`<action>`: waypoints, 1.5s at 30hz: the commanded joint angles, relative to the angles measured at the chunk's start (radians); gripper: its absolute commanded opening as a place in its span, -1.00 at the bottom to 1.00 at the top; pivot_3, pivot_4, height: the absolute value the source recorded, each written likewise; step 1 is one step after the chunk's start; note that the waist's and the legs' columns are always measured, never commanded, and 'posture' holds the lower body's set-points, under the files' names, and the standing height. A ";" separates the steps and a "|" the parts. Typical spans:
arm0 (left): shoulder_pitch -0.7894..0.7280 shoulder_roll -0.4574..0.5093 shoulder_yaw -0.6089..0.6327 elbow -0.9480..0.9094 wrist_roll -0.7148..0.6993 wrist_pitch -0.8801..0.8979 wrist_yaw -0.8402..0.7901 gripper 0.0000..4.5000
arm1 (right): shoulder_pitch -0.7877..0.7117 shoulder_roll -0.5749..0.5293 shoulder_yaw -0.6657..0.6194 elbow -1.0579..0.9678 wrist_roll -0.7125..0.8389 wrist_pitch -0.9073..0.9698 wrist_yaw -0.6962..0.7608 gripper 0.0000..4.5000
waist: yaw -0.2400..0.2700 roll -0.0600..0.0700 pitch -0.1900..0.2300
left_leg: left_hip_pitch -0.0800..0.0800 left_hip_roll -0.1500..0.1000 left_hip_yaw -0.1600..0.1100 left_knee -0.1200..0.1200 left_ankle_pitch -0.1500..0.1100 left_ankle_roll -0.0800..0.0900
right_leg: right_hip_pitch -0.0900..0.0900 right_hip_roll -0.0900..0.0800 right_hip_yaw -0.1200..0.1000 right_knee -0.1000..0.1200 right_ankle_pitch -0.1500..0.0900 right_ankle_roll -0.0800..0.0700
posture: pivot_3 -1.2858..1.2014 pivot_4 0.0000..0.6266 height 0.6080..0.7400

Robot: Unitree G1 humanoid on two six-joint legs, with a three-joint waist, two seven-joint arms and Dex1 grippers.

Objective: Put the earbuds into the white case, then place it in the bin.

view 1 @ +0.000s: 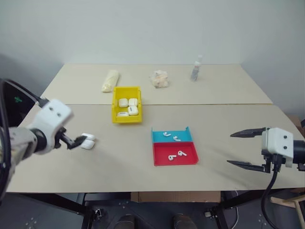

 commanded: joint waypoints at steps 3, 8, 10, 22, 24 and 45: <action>-0.143 0.094 -0.203 0.212 -0.118 0.090 0.046 0.98 | -0.004 0.020 0.020 -0.029 -0.004 0.026 -0.041 1.00 | -0.010 -0.001 0.001 | 0.000 0.000 0.001 -0.002 0.000 0.000 | -0.002 0.001 0.002 0.001 0.000 0.000 | 0.03 -0.52 1.00; -0.406 0.071 -0.442 0.512 -0.193 0.090 0.069 0.98 | -0.007 0.032 0.051 -0.027 -0.028 0.036 -0.075 1.00 | -0.004 -0.003 0.002 | -0.007 -0.001 0.002 0.000 0.000 -0.001 | -0.010 0.001 0.004 0.005 0.000 -0.001 | 0.03 -0.52 1.00; -0.485 0.076 -0.537 0.580 -0.210 0.090 0.055 0.98 | 0.003 0.033 0.048 -0.033 -0.028 0.042 -0.083 1.00 | -0.003 -0.003 0.002 | -0.007 -0.001 0.003 0.000 0.000 -0.001 | -0.011 0.000 0.005 0.006 0.000 -0.001 | 0.03 -0.52 1.00; -0.666 -0.086 -0.789 0.912 -0.048 0.065 0.005 0.98 | 0.114 0.050 -0.008 -0.118 -0.028 0.097 -0.147 1.00 | -0.003 -0.003 0.002 | -0.008 -0.002 0.003 0.002 0.000 -0.001 | -0.013 0.001 0.006 0.009 -0.001 0.000 | 0.03 -0.52 1.00; -0.675 -0.105 -0.806 0.940 -0.026 0.051 -0.019 0.98 | 0.122 0.050 -0.016 -0.126 -0.026 0.102 -0.152 1.00 | -0.003 -0.004 0.002 | -0.009 -0.002 0.003 0.002 0.000 -0.001 | -0.013 0.001 0.006 0.009 -0.001 0.000 | 0.03 -0.52 1.00; -0.706 -0.230 -0.932 1.178 0.192 -0.089 -0.263 0.98 | 0.195 0.060 -0.062 -0.199 -0.034 0.158 -0.206 1.00 | -0.003 -0.005 0.003 | -0.010 -0.002 0.003 0.003 0.000 -0.001 | -0.013 0.000 0.006 0.009 -0.001 0.000 | 0.03 -0.52 1.00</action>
